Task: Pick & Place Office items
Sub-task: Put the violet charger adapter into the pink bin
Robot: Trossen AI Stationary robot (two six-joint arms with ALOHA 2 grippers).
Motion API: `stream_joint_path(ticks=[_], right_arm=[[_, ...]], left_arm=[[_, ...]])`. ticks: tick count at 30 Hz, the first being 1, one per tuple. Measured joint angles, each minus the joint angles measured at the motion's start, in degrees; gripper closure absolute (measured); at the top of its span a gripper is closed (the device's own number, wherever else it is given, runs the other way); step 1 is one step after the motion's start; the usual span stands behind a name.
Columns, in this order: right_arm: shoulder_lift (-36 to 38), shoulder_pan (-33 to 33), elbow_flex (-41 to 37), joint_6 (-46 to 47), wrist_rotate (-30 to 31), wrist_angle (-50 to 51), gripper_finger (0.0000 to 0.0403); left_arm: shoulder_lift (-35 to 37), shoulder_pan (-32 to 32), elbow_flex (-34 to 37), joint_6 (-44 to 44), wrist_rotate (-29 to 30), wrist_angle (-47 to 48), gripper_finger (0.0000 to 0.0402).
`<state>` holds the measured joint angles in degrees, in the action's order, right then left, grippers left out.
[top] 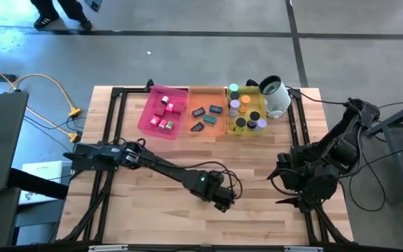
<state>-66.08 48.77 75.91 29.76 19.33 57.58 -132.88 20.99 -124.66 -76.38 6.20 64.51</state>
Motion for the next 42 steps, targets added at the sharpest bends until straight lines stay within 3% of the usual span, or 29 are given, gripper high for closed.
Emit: stream_joint_path(ticks=[6,31,35,42], right_arm=[[0.0,0.0,0.0,-0.2,0.0,0.0,0.0046],[0.0,0.0,0.0,-1.1,0.2,0.6,0.0046],[0.0,0.0,0.0,-1.0,0.2,0.8,0.0046],[0.0,0.0,0.0,-1.0,0.2,0.8,0.0046]], left_arm=[[-0.9,-0.2,0.0,-0.4,1.7,5.0,0.0058],[-6.0,-1.1,0.0,6.0,-1.1,2.8,0.0059],[-6.8,-1.3,0.0,6.3,-2.7,2.6,0.0088],[-6.8,-2.0,0.0,6.1,-2.8,2.8,0.0195]])
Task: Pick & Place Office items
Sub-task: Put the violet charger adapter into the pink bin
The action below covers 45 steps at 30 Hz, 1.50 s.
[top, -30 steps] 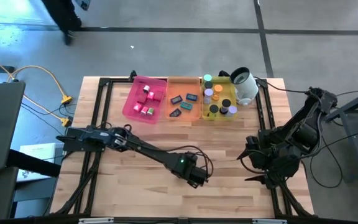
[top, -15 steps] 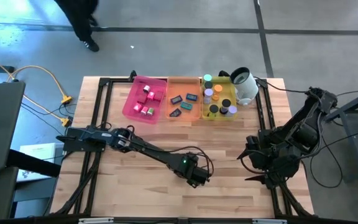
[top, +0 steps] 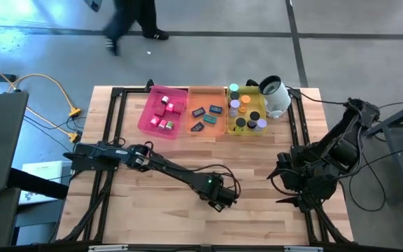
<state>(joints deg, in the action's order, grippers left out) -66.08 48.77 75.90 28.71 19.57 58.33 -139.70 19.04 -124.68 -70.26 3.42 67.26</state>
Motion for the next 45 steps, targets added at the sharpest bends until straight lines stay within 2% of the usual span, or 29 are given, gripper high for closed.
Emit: stream_joint_path(ticks=[6,9,12,20,24,29,36,45], right_arm=[[0.0,0.0,0.0,0.0,0.0,-0.1,0.0046],[0.0,0.0,0.0,0.0,0.0,-0.1,0.0046],[0.0,0.0,0.0,0.2,0.0,-0.2,0.0046],[0.1,0.0,0.0,0.2,2.0,-0.3,0.0046],[0.8,-0.4,0.0,0.2,4.3,-0.3,0.0046],[1.0,-1.5,0.0,3.0,7.3,-0.2,0.0046],[1.8,-3.6,0.0,8.2,7.6,0.2,0.0046],[2.3,-6.6,0.0,12.7,9.0,0.1,0.0046]], left_arm=[[0.2,-0.6,0.0,0.4,-2.0,0.7,0.0202],[1.9,-0.8,0.1,1.5,-2.6,4.5,0.0202],[6.5,-1.4,0.1,1.4,-1.3,9.9,0.0202],[21.8,-5.1,0.0,1.4,7.8,20.3,0.0202],[27.4,-10.0,0.1,4.6,12.3,22.7,0.0202],[31.0,-19.4,0.1,14.6,13.2,22.7,0.0202],[31.1,-32.5,0.2,28.7,10.4,22.7,0.0202],[31.2,-45.7,1.1,39.8,8.2,22.7,0.0202]])
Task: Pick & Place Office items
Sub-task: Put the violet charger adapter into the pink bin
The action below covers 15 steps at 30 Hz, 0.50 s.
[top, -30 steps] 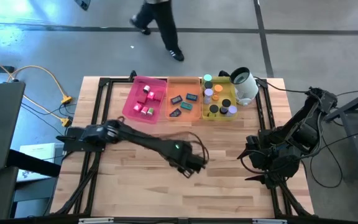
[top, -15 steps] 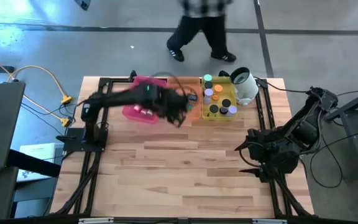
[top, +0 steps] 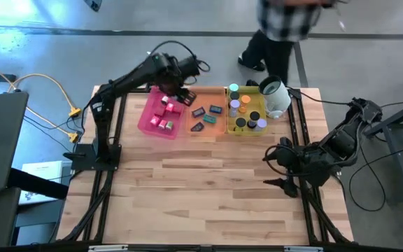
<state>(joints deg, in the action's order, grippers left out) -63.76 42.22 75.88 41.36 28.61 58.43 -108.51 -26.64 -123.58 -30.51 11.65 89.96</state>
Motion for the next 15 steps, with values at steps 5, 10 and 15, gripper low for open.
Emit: stream_joint_path(ticks=[5,10,15], right_arm=[[0.0,-1.2,0.0,0.7,2.8,-0.3,0.0046],[0.0,-2.1,0.0,0.6,5.7,-0.4,0.0046],[0.0,-3.4,0.0,0.5,6.4,-0.4,0.0046]], left_arm=[[0.0,-4.7,5.7,3.8,-1.1,0.0,0.0202],[0.0,-7.9,14.7,6.5,-1.4,0.1,0.0202],[0.0,-10.6,21.8,8.2,-1.0,-2.5,0.0202]])
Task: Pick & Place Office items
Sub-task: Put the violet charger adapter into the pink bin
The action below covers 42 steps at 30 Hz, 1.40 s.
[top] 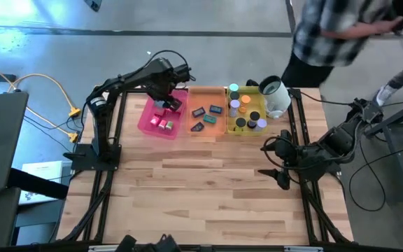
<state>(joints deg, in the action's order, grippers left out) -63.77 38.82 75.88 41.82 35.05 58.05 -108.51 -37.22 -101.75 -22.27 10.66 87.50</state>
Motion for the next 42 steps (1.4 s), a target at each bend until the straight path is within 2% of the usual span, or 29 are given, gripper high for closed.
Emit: stream_joint_path(ticks=[7,12,20,28,34,39,42], right_arm=[[0.0,-1.2,0.0,0.0,0.0,0.0,0.0046],[0.0,-1.1,0.0,0.2,1.0,0.0,0.0046],[0.0,-1.1,0.0,0.6,2.6,-0.8,0.0046],[0.0,-1.1,0.0,1.3,4.3,-0.9,0.0046],[0.0,-1.1,0.0,1.9,4.5,-0.9,0.0046],[0.0,-1.1,0.0,2.9,4.7,-0.9,0.0046],[0.0,-1.1,0.0,3.2,5.5,-0.9,0.0046]], left_arm=[[0.0,-5.3,7.5,0.0,0.4,-5.6,0.0202],[0.0,-8.2,10.0,0.0,4.3,-9.2,0.0202],[-0.2,-9.5,10.2,0.4,4.6,-13.4,0.0202],[-5.1,-9.2,10.2,1.4,4.0,-15.0,0.0202],[-6.1,-9.8,10.2,-1.1,4.5,-16.3,0.0202],[-6.1,-10.4,10.2,-2.1,9.2,-16.9,0.0202],[-6.1,-10.6,10.2,-1.8,9.2,-17.9,0.0202]])
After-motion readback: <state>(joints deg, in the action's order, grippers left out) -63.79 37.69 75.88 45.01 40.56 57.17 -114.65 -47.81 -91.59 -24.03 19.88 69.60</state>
